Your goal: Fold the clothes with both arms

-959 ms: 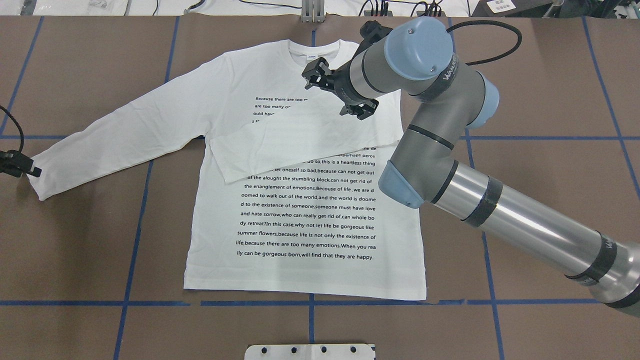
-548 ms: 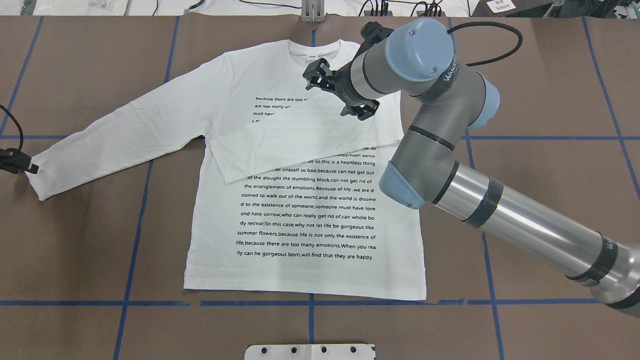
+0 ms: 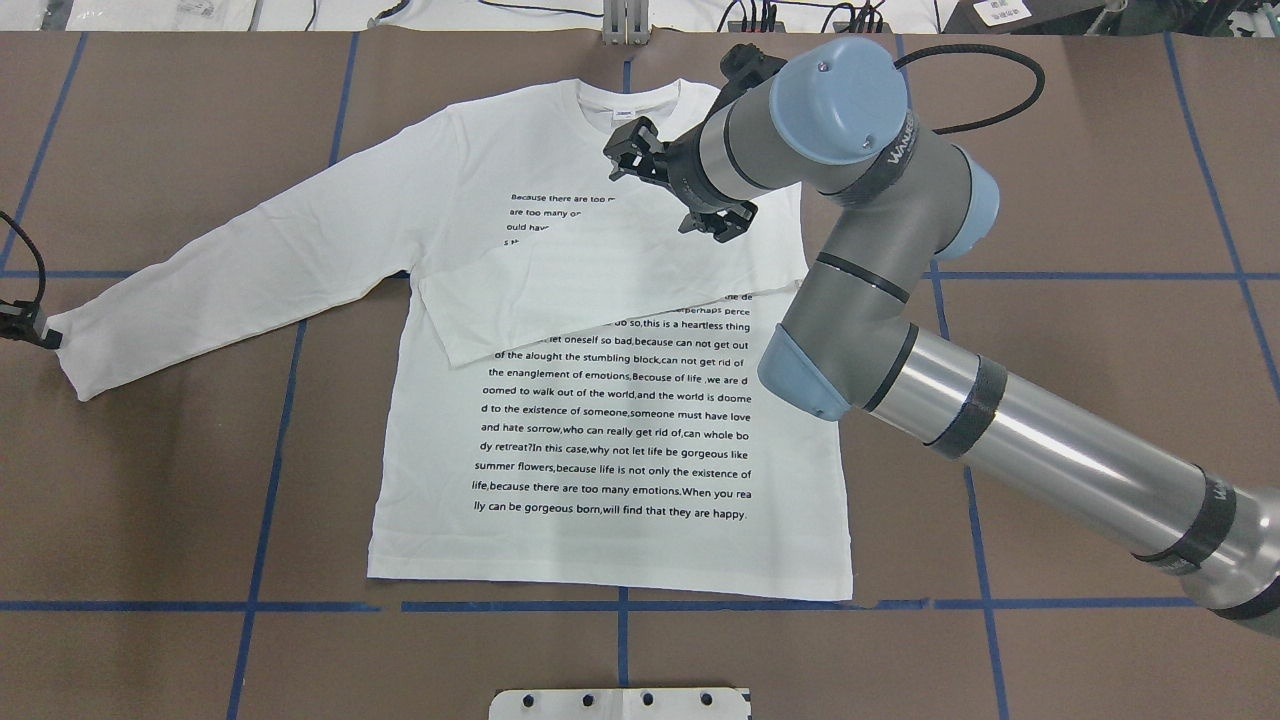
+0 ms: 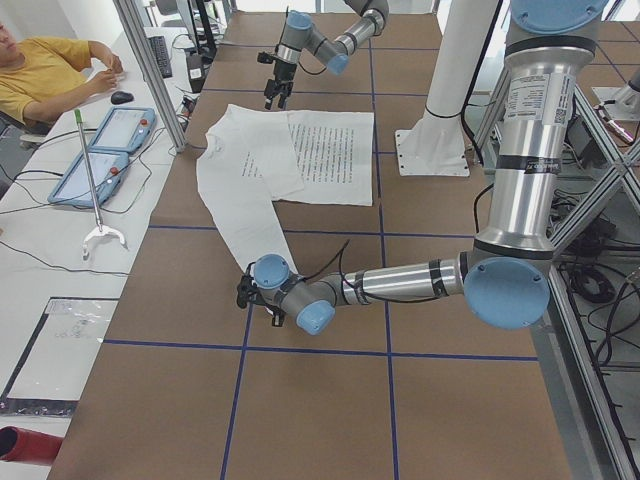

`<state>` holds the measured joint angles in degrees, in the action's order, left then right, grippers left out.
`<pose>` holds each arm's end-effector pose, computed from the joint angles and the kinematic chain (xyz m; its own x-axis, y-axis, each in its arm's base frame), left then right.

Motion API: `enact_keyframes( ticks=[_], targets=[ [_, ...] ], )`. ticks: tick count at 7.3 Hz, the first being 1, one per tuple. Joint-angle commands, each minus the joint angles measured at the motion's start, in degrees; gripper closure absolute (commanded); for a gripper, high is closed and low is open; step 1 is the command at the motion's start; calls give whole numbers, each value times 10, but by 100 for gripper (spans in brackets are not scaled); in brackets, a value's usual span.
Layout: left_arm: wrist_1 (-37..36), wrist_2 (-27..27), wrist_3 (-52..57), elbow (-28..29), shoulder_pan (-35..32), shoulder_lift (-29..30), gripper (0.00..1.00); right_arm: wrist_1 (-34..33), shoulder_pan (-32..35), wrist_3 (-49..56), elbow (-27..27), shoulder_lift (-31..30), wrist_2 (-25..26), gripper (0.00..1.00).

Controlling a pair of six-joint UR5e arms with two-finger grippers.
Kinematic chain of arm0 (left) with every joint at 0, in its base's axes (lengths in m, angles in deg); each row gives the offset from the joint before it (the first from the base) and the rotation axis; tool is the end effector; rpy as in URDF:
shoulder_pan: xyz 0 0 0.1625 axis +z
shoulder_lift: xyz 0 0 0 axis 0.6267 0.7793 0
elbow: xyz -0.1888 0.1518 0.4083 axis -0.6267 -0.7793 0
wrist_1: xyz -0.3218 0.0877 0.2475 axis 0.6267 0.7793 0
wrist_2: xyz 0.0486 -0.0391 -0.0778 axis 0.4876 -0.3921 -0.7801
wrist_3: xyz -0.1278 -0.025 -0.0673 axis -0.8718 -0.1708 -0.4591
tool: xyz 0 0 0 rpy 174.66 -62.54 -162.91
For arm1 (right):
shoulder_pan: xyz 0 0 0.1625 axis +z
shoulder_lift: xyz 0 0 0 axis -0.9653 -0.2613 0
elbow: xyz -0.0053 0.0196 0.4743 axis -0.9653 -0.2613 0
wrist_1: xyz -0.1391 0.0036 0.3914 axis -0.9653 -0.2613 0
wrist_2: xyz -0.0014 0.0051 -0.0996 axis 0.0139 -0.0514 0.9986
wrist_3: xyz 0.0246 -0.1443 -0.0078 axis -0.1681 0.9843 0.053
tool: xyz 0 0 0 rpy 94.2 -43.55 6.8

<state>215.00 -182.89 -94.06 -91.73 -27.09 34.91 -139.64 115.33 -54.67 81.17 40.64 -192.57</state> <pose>0.2008 -0.5186 0.7654 0.5890 0.0776 -0.8044 -0.0020 0.9955 0.0946 -0.5527 -0.5873 0.2255 0.2088 0.3648 0.9074 -0.4336 0.8662 -0.2485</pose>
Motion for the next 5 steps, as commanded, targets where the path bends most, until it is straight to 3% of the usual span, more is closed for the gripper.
enact_keyframes(
  ticks=[1, 2, 5],
  targets=[
    [-8, -5, -14, -83, -1, 4, 100, -5, 1, 5, 63, -49, -7, 1],
    [-9, -5, -79, -120, 1, 16, 100, -6, 16, 7, 91, -84, -16, 1],
    [-9, -36, -339, -167, 29, 145, 100, -3, 64, 90, 119, -171, -60, 1]
  ],
)
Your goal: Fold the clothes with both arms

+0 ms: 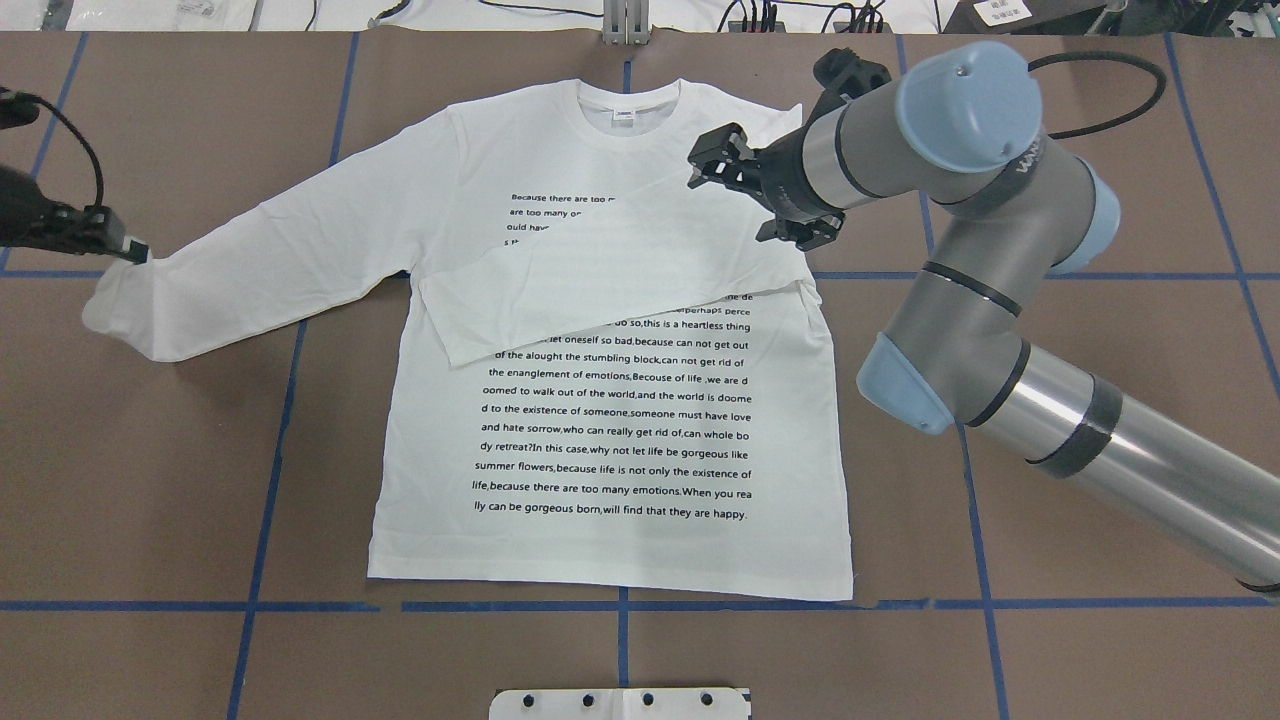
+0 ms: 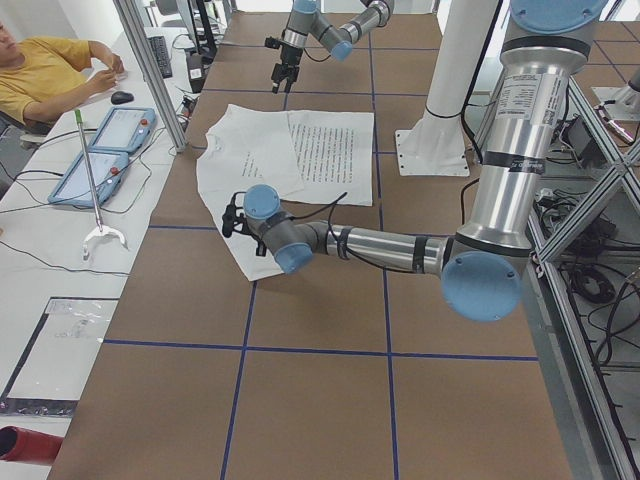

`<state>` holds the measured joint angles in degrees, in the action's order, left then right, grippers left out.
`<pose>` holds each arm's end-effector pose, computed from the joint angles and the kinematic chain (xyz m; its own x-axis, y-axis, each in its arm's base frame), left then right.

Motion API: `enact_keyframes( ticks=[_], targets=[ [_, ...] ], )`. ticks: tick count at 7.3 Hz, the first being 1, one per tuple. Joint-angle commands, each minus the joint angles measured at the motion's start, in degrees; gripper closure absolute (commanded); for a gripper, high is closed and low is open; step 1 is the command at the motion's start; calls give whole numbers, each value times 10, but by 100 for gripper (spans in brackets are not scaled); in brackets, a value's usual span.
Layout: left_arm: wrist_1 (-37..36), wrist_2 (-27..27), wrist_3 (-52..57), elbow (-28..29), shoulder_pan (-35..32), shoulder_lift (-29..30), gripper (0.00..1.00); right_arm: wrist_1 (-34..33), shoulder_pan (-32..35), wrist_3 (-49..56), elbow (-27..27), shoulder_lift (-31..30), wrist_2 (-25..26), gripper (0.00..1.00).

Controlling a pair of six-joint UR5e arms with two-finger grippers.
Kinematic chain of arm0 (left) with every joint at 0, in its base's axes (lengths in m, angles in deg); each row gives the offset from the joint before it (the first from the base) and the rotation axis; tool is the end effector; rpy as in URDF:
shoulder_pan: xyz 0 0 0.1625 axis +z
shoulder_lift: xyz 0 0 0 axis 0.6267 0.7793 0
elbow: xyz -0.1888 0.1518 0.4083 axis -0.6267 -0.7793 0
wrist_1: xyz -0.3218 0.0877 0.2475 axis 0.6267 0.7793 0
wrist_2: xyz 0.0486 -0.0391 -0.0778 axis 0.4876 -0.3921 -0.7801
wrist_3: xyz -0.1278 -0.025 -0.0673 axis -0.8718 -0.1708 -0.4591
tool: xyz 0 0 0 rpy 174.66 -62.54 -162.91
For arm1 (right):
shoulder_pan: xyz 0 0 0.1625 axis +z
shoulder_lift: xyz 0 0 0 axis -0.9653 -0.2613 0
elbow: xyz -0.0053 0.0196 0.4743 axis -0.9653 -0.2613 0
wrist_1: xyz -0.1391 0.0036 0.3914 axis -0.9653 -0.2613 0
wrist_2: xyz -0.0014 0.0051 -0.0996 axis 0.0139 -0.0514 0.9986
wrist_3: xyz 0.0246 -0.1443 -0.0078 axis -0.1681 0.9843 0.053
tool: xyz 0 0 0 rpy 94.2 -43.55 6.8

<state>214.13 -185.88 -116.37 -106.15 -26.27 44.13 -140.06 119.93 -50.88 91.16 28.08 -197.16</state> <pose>0.2464 -0.5855 0.5331 0.3811 0.0166 -0.9244 0.1582 0.9839 0.0829 -0.4591 -0.5693 0.3090 0.2509 0.3609 0.8982 -0.4280 0.8737 -0.2314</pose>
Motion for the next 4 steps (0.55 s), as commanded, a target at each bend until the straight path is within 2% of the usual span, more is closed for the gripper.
enact_keyframes(
  ticks=[1, 2, 3, 4],
  targets=[
    [-1, 0, -215, -37, 59, 106, 100, 3, 30, 92, 30, -78, -15, 1],
    [-2, 2, -305, -37, 72, 165, 100, 6, 44, 130, 31, -108, -16, 1],
    [-3, 60, -374, -33, 114, 218, 100, 7, 61, 183, 34, -135, -17, 1],
    [-2, 156, -423, -22, 171, 261, 100, 7, 75, 225, 37, -164, -16, 1]
  ],
)
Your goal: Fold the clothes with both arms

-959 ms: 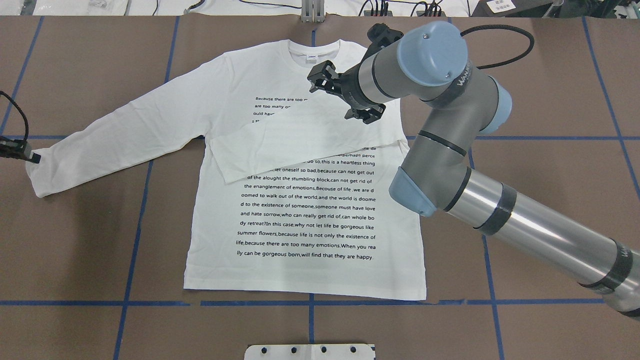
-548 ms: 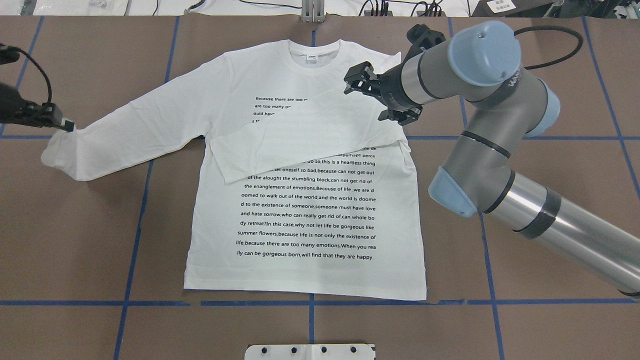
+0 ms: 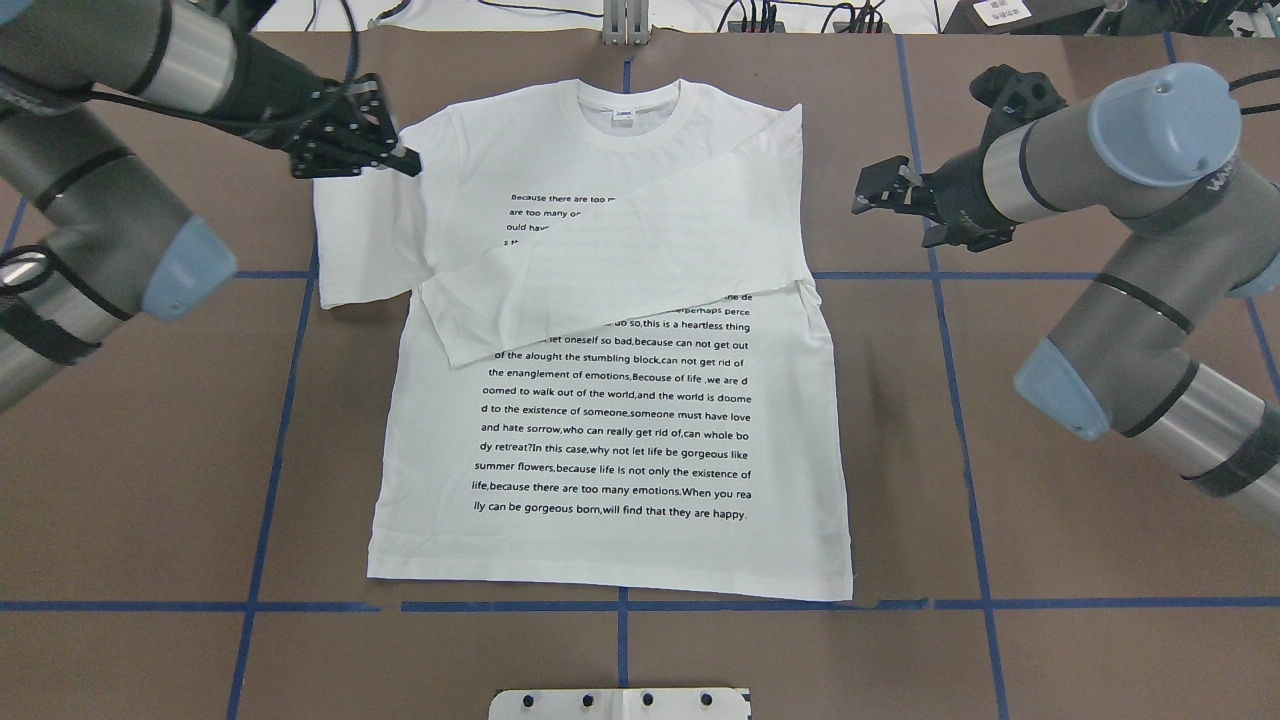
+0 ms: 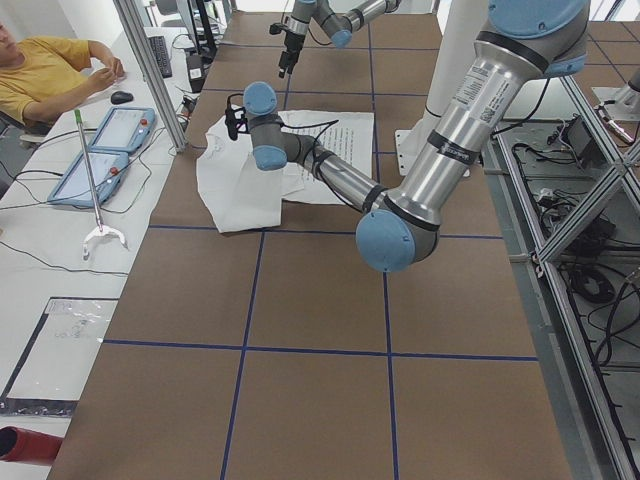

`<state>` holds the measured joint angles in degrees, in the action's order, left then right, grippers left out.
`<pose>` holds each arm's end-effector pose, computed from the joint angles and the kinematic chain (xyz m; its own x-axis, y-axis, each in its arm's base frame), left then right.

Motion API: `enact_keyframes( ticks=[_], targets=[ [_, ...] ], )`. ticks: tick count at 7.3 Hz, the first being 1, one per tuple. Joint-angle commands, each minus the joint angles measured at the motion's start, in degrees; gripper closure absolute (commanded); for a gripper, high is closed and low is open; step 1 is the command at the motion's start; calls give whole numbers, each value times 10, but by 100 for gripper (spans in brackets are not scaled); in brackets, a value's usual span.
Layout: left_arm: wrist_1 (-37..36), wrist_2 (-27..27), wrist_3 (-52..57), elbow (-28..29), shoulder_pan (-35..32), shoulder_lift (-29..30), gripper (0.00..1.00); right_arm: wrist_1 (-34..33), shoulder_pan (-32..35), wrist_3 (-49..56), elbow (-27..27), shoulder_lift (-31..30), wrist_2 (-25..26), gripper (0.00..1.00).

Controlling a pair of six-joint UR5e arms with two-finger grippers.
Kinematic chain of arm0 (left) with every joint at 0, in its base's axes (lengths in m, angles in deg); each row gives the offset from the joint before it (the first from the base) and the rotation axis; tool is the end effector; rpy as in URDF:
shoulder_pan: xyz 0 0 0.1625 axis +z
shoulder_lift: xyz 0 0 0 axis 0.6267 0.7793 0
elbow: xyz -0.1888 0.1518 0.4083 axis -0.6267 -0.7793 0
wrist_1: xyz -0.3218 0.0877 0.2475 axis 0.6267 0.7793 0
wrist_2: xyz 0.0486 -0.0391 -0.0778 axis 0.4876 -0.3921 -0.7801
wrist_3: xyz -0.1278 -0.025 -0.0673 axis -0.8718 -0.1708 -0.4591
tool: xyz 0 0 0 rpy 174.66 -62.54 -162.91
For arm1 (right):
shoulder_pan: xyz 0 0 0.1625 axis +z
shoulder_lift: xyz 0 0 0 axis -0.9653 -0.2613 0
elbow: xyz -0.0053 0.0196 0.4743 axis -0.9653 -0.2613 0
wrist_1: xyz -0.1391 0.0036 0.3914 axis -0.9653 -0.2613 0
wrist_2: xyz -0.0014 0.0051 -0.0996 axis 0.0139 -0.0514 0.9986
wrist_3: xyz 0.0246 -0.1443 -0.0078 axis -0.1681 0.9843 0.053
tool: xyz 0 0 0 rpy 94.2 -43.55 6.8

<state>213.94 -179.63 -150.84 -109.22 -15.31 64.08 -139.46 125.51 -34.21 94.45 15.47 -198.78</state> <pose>0.3939 -0.6034 0.2726 0.1087 -0.1984 -0.9741 0.2147 0.9615 -0.1718 -0.3662 -0.5621 0.4313 0.4342 0.2337 0.8700 -0.4055 0.9131 -0.0429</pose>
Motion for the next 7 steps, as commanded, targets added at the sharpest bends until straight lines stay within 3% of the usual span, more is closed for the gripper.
enact_keyframes(
  ticks=[1, 4, 7],
  targets=[
    [1, 153, -92, 48, 96, 112, 100, 1, 26, 79, 10, -55, 1, 1],
    [19, 360, -113, 190, 244, 248, 100, 2, 31, 80, 21, -63, 5, 1],
    [85, 408, -113, 285, 277, 284, 100, 2, 31, 78, 37, -72, 7, 0]
  ],
)
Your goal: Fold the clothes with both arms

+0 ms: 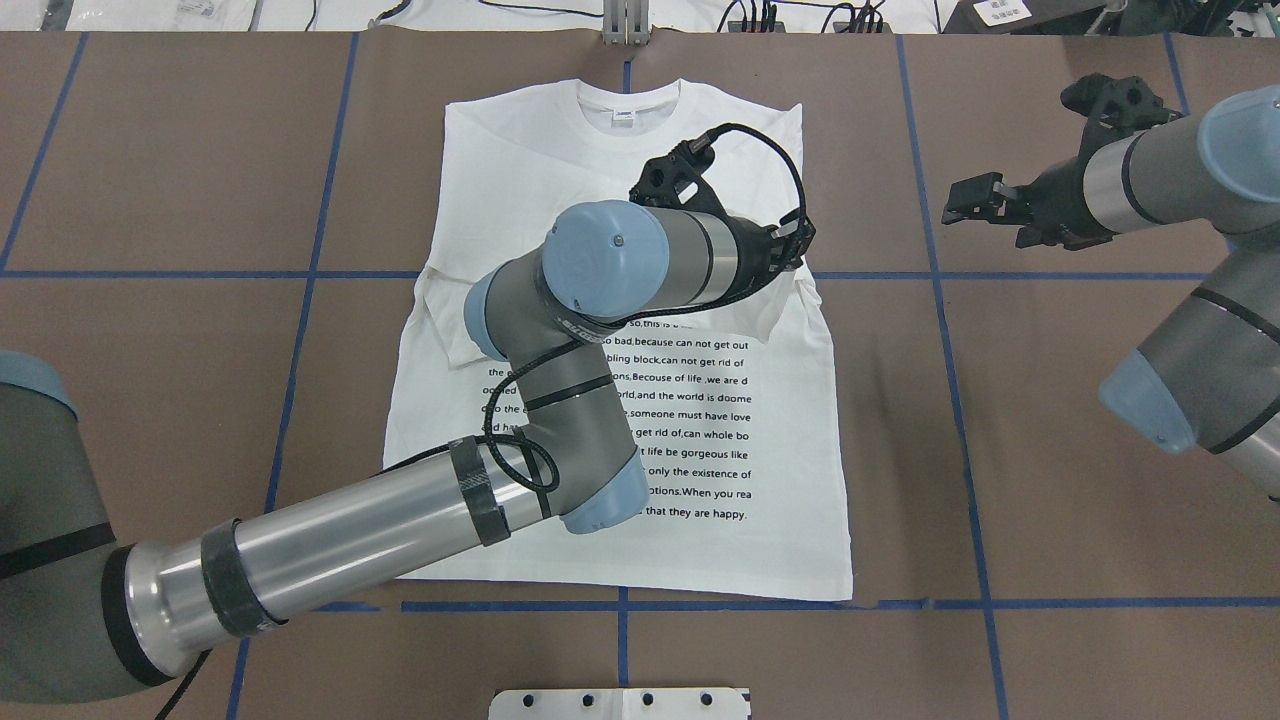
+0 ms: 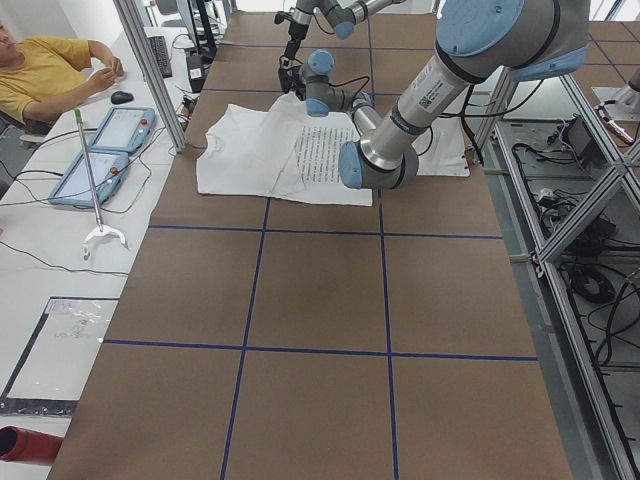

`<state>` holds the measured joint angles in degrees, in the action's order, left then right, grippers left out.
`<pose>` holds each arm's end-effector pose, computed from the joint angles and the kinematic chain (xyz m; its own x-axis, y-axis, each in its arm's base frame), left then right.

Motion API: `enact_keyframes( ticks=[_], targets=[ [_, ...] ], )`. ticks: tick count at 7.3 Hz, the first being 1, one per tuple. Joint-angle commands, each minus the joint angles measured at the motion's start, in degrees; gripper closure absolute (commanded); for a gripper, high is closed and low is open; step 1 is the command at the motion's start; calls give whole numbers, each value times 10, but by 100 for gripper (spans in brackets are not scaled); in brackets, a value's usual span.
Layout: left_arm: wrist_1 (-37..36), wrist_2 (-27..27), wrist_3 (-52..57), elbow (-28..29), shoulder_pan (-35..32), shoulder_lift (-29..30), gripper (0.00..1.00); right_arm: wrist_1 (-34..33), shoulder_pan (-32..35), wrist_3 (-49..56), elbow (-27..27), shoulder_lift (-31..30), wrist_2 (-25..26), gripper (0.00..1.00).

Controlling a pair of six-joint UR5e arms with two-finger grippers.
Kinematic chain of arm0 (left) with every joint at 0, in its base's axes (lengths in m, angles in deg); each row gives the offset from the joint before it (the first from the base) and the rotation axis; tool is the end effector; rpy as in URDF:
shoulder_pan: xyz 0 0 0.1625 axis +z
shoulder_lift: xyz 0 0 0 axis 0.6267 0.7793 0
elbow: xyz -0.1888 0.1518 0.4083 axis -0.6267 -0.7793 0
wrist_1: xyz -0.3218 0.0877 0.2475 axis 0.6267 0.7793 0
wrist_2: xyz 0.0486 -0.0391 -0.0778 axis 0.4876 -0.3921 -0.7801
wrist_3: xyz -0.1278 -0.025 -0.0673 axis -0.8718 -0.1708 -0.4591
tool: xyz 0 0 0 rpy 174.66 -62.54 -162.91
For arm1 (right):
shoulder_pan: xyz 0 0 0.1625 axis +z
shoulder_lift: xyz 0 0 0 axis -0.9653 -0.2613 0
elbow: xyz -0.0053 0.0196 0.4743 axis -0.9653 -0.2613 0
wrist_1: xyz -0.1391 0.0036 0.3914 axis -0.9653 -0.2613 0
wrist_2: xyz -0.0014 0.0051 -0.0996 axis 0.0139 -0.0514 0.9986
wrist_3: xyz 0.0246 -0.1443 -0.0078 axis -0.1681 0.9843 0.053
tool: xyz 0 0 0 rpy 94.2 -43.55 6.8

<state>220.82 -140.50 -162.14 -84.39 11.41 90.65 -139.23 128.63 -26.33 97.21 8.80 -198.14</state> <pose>0.7310 -0.5196 0.0877 -0.0520 -0.2354 -0.9705 0.4073 0.8823 -0.2358 -0.3092 -0.5484 0.4809 0.5145 0.1782 0.8388 -0.3983 0.9159 0.0498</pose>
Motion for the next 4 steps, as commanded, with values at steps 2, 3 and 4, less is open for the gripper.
enact_keyframes(
  ticks=[2, 3, 4],
  targets=[
    [24, 17, 1, 50, 10, 18, 100, 0, 0, -1, 9, -4, 1, 1],
    [27, 17, 1, 51, 11, 18, 100, 0, -1, -1, 9, -4, 2, 1],
    [29, 17, 1, 52, 11, 19, 52, 0, -1, -3, 9, -4, 2, 1]
  ],
)
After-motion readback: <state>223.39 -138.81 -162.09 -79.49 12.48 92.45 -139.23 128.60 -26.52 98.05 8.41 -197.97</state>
